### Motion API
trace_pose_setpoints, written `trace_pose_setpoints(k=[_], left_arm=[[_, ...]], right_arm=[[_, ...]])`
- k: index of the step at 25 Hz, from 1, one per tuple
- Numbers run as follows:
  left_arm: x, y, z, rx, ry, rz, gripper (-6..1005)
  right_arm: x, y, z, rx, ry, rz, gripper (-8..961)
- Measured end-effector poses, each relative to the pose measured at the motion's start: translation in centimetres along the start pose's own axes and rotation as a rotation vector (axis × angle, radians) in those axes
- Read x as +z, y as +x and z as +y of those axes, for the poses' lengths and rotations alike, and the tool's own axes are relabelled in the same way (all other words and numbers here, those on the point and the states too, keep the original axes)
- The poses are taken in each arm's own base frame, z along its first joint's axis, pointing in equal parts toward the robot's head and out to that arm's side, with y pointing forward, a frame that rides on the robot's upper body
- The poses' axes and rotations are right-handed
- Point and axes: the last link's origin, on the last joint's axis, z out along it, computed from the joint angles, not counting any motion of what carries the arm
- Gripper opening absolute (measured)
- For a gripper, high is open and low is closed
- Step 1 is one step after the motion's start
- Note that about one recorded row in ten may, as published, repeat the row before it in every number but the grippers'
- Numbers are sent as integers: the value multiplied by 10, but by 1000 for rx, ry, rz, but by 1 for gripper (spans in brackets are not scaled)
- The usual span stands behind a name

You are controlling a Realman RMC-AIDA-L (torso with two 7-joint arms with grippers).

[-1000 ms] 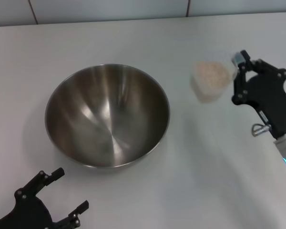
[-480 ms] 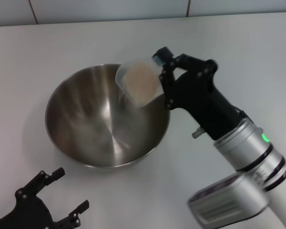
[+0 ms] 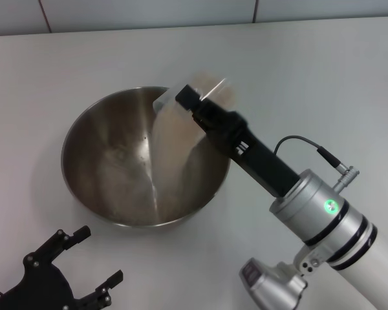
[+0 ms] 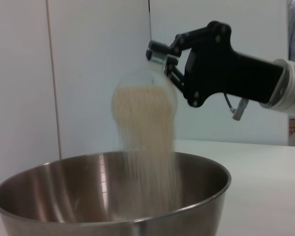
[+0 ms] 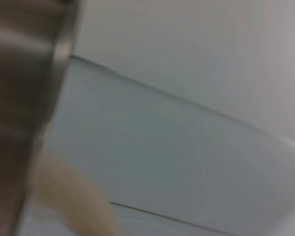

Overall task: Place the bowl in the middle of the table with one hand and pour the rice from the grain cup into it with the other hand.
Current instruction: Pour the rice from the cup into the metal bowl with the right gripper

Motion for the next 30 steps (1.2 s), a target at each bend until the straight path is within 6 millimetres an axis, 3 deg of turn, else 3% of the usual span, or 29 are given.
trace_pose_setpoints(k=[4, 9, 20, 23, 28, 29, 30], left_arm=[[1, 0, -1, 3, -4, 1, 866], [2, 1, -2, 3, -6, 3, 866], [3, 3, -2, -4, -13, 10, 866], [3, 3, -2, -4, -13, 11, 866], [2, 2, -2, -4, -11, 9, 866], [1, 2, -2, -4, -11, 9, 866], [1, 2, -2, -4, -10, 8, 866]], right_arm=[[4, -4, 7, -298, -43, -37, 18], [7, -6, 7, -509, -38, -60, 18], [9, -17, 5, -658, 8, -135, 22], [13, -17, -1, -514, -6, -80, 24], [22, -13, -25, 192, 4, 157, 26], [19, -8, -30, 447, 39, 236, 26], [19, -8, -30, 447, 39, 236, 27]])
